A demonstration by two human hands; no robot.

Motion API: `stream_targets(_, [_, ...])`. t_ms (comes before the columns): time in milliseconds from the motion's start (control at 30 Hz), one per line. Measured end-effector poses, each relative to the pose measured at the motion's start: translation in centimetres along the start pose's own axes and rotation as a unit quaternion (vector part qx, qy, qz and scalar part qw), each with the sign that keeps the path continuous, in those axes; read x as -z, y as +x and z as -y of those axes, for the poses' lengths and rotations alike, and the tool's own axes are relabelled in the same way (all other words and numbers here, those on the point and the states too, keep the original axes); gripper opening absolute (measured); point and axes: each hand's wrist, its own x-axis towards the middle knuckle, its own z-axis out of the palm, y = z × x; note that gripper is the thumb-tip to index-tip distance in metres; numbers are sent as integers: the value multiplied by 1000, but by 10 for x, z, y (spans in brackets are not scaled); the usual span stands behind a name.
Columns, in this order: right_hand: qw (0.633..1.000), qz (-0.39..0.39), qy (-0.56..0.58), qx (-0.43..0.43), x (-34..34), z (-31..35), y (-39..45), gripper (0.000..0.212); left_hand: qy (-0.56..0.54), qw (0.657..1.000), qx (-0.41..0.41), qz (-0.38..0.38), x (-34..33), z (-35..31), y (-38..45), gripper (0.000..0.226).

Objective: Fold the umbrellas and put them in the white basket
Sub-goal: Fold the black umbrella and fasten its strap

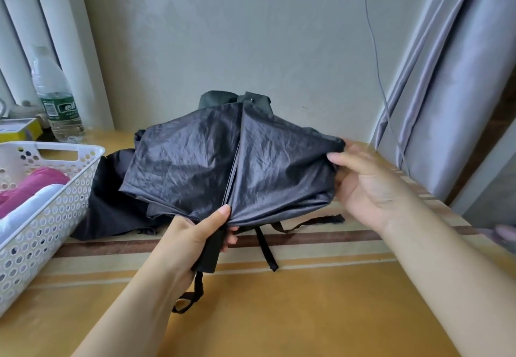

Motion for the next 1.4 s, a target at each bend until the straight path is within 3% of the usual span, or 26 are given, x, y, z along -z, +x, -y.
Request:
stream_targets(100, [993,40,-44,-102,-8,-14,-12,36,16,1000,-6,-2,0,0,-1,37])
stream_targets(200, [995,45,-81,-34,-9,-20,-15,24,-46,998,-21,22,-1,-3,-3,28])
stream_targets(300, [996,3,-88,18,-3,-17,-12,35,-129,991,-33,25,-2,-8,-3,16])
stream_targets(500, [981,52,-165,-83,0,-30,-18,51,-102,994,-23,-20,-1,-8,-4,26])
stream_targets(567, [984,52,-162,-56,-5,-31,-19,42,-89,995,-25,-24,-2,-7,-5,24])
stream_targets(700, [963,10,-266,35,-12,-39,-17,62,-78,996,-20,-32,-4,-7,-5,24])
stream_targets(800, [954,-44,-283,83,-22,-41,-19,57,-73,996,-16,-40,-5,-7,-5,27])
stream_targets(933, [861,-84,-474,164,-37,-40,-16,48,-53,998,-17,-31,-6,-6,-6,30])
stream_targets(967, [860,-94,-465,189,-39,-38,-15,52,-49,998,-18,-29,-6,-5,-6,30])
stream_targets(1100, [911,-53,-289,290,-37,-43,-16,75,-73,996,-23,-36,-9,-6,-7,31])
stream_targets(1167, [979,-41,-84,183,-35,-56,-15,76,-83,995,-22,-48,-8,-6,-7,29])
stream_targets(1200, [993,-25,35,106,-33,-61,-13,78,-81,995,-22,-53,-7,-6,-6,27])
stream_targets(1267, [983,-4,183,6,-27,-62,-12,82,-73,995,-19,-66,-5,-5,-4,25])
stream_targets(1333, [978,25,203,-35,-25,-55,-13,72,-64,995,-19,-76,-3,-4,-2,24])
stream_targets(1400, [995,22,78,-66,-25,-49,-12,40,-55,995,-18,-81,-3,-5,-2,24])
